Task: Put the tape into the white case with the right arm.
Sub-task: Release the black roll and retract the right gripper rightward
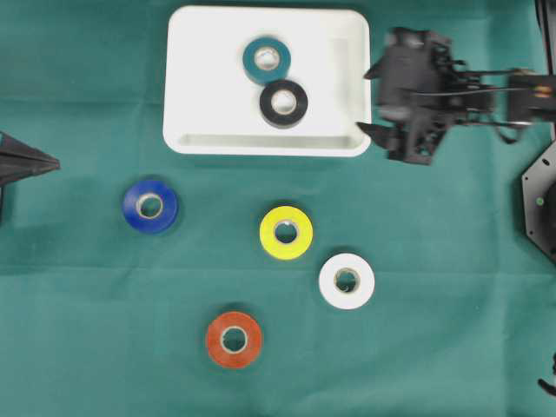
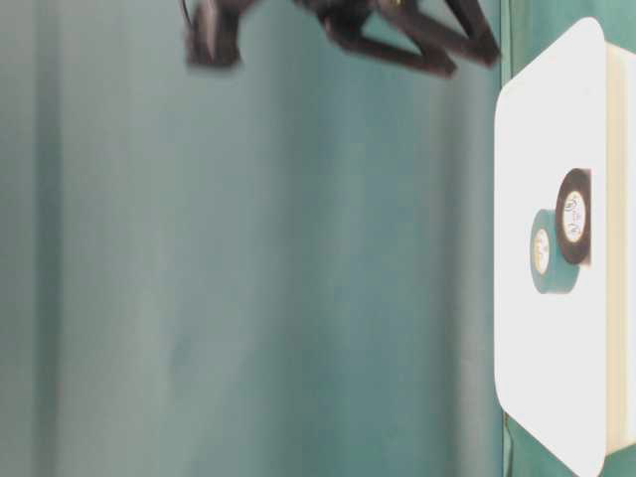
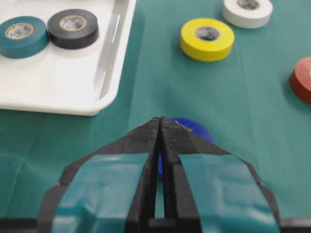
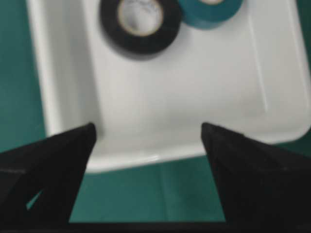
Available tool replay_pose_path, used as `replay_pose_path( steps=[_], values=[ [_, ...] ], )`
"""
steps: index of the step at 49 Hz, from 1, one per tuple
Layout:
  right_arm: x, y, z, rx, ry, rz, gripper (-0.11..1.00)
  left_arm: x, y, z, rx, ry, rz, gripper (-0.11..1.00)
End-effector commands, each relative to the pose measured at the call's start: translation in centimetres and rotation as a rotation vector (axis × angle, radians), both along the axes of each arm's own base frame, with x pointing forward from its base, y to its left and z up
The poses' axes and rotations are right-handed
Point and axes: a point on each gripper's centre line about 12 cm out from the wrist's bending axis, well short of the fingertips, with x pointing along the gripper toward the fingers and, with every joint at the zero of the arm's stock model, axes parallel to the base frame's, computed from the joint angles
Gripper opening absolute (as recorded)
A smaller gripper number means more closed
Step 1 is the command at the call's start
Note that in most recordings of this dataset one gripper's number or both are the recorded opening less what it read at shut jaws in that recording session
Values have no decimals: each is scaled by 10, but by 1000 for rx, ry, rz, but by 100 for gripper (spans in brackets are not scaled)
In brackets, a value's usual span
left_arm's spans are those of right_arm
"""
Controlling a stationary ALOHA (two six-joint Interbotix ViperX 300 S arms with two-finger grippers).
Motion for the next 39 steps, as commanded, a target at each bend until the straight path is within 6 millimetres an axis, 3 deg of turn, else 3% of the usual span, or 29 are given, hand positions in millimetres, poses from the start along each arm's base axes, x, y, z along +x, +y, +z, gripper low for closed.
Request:
replay_pose_path(
  steps=[1, 18, 29, 39],
  values=[
    [-14, 9, 10, -9, -108, 35, 60, 1, 1, 7, 3, -18, 9, 1],
    [-71, 27, 2, 10, -239, 33, 55, 1, 3, 7, 1, -18, 20, 1],
    [-80, 32, 1, 37, -279, 22, 47, 1, 3, 6, 1, -17, 20, 1],
    [-80, 56, -4, 52, -316, 154, 47, 1, 3, 7, 0, -18, 20, 1]
  ],
)
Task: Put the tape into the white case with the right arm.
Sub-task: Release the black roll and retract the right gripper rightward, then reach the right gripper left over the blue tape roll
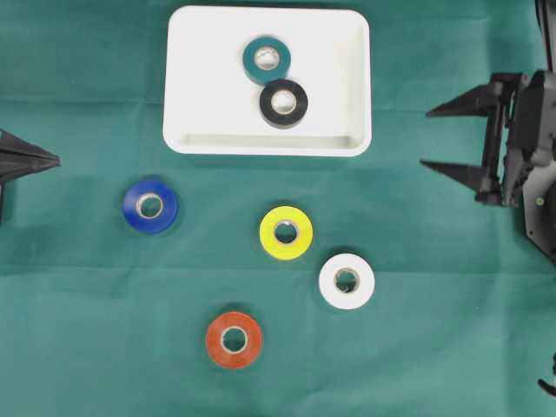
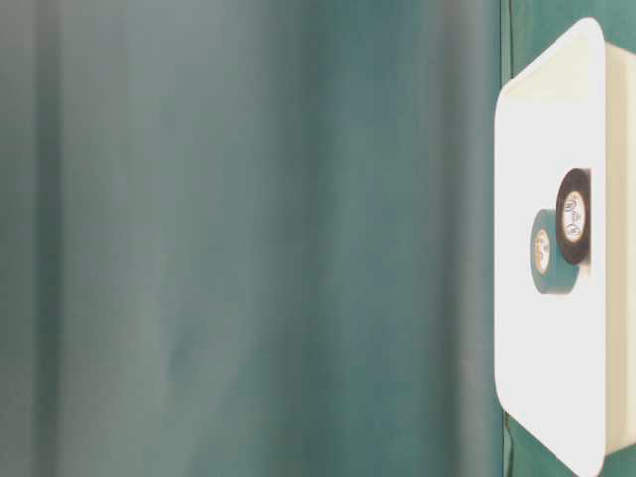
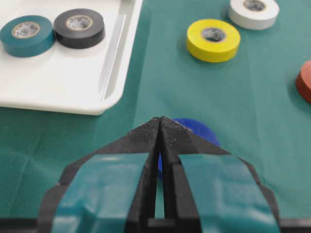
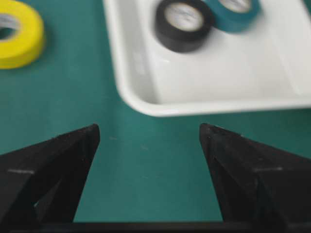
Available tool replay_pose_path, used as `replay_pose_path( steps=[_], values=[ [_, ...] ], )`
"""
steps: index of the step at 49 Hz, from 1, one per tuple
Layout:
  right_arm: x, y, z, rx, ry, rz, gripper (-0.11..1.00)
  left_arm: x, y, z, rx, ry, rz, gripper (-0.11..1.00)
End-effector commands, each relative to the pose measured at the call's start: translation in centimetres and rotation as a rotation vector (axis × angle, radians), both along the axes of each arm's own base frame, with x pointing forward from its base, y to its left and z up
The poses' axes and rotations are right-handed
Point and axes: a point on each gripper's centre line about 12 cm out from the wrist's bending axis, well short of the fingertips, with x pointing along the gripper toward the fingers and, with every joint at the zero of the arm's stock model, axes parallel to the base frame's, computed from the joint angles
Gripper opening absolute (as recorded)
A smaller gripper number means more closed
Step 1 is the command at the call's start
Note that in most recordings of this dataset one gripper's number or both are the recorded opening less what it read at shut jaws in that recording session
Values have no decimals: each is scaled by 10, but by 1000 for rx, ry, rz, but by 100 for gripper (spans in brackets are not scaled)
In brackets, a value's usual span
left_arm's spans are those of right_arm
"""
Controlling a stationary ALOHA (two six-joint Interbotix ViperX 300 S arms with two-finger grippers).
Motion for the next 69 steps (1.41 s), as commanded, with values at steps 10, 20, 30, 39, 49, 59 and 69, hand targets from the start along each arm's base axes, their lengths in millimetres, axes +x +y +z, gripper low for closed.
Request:
replay_pose_path(
  steps=[10, 20, 30, 39, 49, 59, 69],
  values=[
    [-7, 33, -8, 1, -29, 175, 47, 1, 1, 7, 0, -22, 5, 1],
    [-20, 46, -15, -1, -41, 242, 42, 1, 1, 8, 0, -22, 5, 1],
    [-26, 44, -16, -6, -39, 230, 36, 1, 1, 8, 0, -22, 5, 1],
    [-20, 44, -15, 0, -13, 226, 29, 1, 1, 8, -1, -22, 5, 1],
    [3, 45, -10, 6, 30, 230, 30, 1, 1, 8, 0, -22, 5, 1],
    [44, 46, -2, 11, 81, 230, 29, 1, 1, 8, -1, -22, 5, 1],
    [87, 46, -4, 15, 134, 229, 28, 1, 1, 8, -1, -22, 7, 1]
  ],
)
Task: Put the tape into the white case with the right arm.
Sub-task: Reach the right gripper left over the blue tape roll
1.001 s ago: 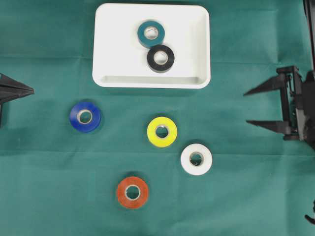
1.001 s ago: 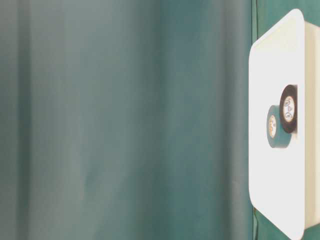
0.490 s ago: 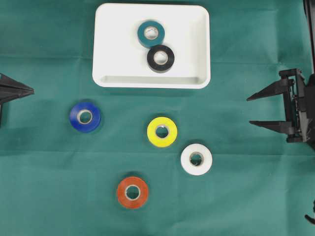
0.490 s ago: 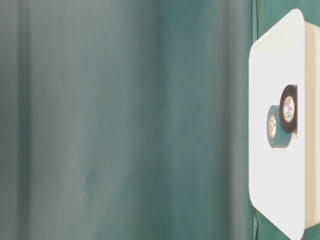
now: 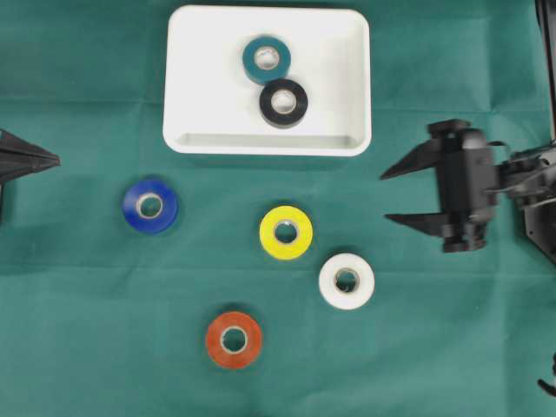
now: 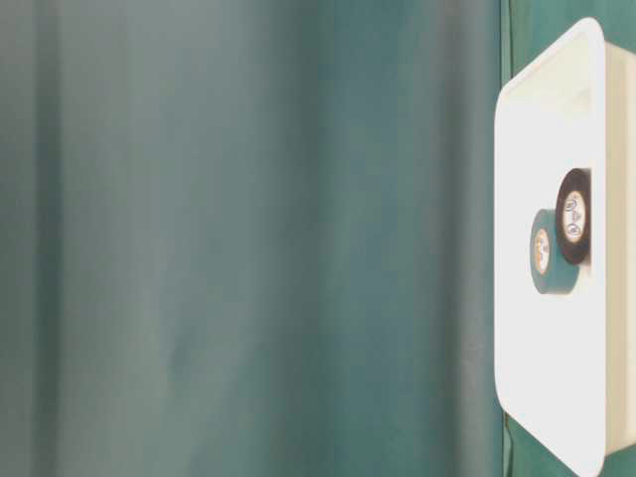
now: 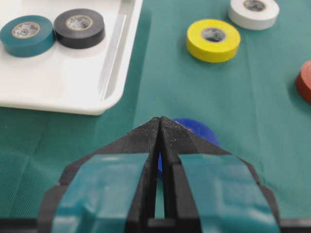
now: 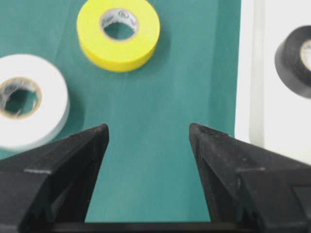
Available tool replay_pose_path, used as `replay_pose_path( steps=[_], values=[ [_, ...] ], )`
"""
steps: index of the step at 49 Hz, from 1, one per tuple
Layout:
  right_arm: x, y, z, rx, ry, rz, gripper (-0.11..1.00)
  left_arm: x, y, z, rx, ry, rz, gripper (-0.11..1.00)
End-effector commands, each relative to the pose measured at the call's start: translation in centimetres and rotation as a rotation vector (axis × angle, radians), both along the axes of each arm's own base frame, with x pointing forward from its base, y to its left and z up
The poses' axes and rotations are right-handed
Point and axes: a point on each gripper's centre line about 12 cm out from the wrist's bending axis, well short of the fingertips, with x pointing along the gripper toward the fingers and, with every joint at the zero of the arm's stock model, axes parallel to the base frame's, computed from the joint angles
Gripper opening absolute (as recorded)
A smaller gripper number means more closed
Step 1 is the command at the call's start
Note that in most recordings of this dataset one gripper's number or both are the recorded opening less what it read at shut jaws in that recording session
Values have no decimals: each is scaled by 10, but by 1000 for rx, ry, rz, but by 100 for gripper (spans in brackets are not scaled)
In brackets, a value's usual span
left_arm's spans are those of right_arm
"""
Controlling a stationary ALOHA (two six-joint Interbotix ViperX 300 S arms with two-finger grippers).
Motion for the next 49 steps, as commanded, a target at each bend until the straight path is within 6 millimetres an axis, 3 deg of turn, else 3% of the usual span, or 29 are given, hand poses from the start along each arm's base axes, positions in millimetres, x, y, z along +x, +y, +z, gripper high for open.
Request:
replay_pose_path(
  steps=[1, 31, 49],
  values=[
    [24, 1, 6, 2, -7, 4, 28, 1, 1, 8, -1, -22, 5, 1],
    [168, 4, 3, 0, -20, -1, 28, 1, 1, 6, 0, -17, 4, 1],
    [225, 2, 0, -9, -33, -21, 28, 1, 0, 6, 0, -18, 3, 1]
  ],
)
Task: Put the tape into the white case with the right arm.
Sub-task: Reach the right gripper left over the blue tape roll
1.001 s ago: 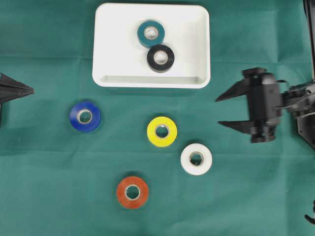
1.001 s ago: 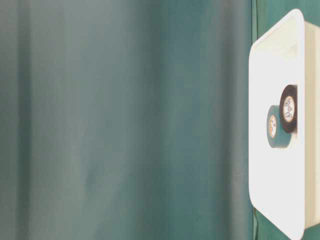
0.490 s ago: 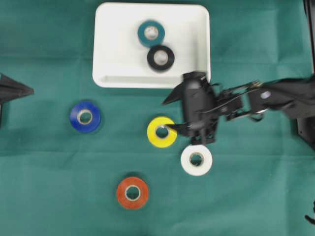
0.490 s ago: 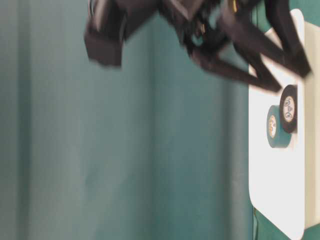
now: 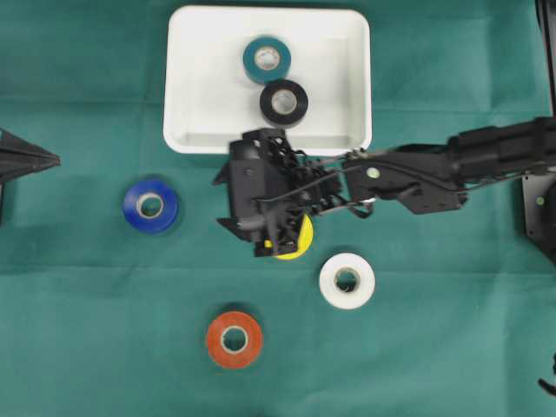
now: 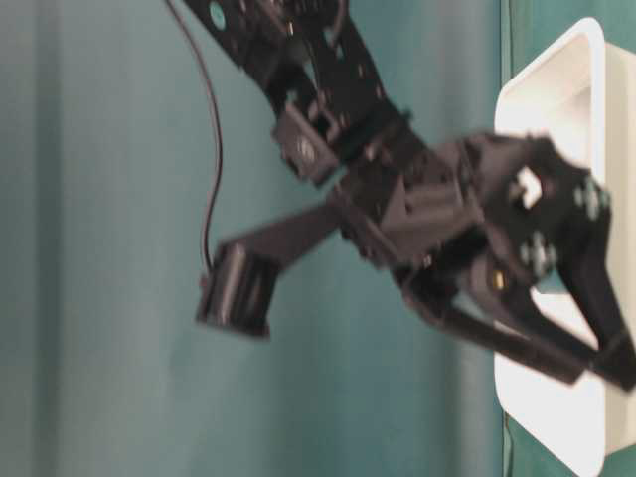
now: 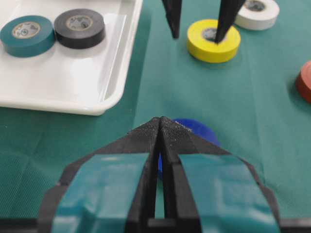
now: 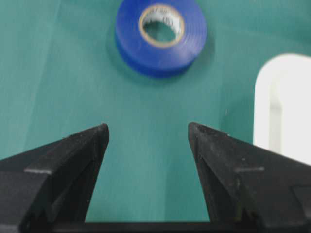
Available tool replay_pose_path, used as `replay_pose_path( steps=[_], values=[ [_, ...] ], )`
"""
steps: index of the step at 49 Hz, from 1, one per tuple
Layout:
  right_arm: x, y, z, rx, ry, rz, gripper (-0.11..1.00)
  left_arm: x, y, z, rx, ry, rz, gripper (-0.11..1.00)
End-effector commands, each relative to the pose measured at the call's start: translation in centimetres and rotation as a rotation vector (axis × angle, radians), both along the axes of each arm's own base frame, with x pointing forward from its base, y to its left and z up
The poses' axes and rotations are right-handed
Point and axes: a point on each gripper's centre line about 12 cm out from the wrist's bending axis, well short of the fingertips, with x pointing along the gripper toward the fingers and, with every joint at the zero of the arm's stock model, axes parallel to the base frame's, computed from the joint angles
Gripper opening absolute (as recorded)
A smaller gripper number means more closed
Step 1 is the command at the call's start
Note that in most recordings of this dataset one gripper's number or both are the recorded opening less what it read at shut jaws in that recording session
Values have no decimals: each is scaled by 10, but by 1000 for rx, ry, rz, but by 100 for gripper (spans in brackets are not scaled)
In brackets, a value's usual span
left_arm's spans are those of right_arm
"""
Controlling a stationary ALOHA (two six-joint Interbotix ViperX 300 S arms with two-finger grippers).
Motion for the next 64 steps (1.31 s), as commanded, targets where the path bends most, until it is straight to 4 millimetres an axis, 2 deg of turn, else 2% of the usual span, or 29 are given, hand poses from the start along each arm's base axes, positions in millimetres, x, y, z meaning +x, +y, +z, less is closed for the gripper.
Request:
replay_pose_path(
  steps=[1, 10, 20, 32, 44, 64],
  values=[
    [16, 2, 19, 2, -58, 2, 28, 1, 1, 6, 3, -15, 3, 1],
    [39, 3, 20, 3, -86, 3, 28, 1, 1, 5, 6, -13, 2, 1],
    [65, 5, 11, 1, -96, 3, 28, 1, 1, 5, 9, -15, 2, 1],
    [82, 6, -2, -1, -79, -7, 28, 1, 1, 5, 9, -15, 2, 1],
    [94, 15, -9, 36, -99, -6, 28, 1, 1, 5, 7, -15, 2, 1],
    [95, 18, -23, 49, -88, -3, 28, 1, 0, 5, 4, -14, 2, 1]
  ],
)
